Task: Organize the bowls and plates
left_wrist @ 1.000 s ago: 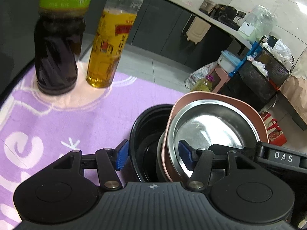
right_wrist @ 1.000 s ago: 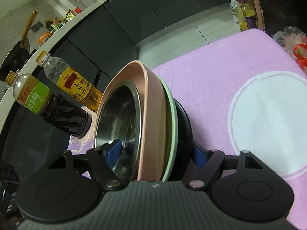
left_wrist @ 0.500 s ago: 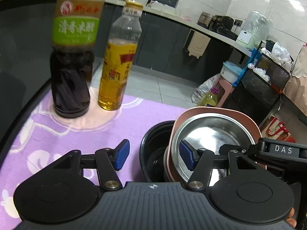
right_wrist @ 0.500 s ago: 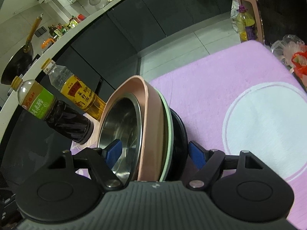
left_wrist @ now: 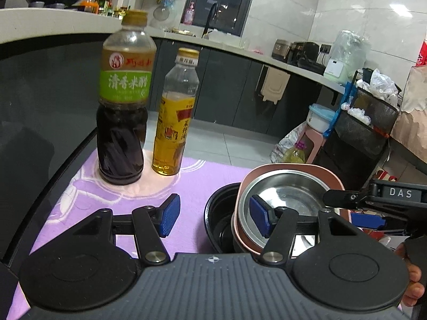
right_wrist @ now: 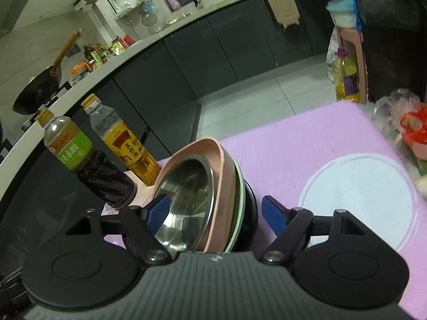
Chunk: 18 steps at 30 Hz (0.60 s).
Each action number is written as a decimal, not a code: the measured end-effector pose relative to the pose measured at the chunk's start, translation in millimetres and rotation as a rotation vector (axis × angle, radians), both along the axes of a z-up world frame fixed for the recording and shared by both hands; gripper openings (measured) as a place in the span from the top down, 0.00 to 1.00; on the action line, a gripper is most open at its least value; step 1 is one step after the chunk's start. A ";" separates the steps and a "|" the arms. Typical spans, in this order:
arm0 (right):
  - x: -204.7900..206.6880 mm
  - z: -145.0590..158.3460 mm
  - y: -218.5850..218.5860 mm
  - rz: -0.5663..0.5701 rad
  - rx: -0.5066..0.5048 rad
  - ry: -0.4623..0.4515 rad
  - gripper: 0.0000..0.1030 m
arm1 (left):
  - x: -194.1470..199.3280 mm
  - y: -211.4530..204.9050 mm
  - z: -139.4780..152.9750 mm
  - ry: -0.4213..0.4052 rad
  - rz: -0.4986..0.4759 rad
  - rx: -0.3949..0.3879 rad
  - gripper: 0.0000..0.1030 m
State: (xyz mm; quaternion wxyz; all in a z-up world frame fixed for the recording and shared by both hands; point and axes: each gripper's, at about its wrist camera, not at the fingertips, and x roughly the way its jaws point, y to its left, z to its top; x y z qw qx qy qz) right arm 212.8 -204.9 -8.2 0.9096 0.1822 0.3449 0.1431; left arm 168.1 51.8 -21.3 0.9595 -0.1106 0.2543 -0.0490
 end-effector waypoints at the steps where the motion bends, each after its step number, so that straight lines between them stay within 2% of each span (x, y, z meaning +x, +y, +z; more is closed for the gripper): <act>1: -3.8 2.2 0.2 0.002 -0.002 -0.008 0.29 | -3.2 -0.4 1.0 -0.004 -0.001 0.000 0.47; 11: -44.3 15.0 9.8 0.039 -0.026 -0.077 0.29 | -33.3 -7.6 7.9 -0.036 -0.024 0.034 0.47; 18: -67.5 16.0 19.9 0.046 -0.072 -0.115 0.29 | -50.8 -10.5 11.0 -0.041 -0.001 0.058 0.47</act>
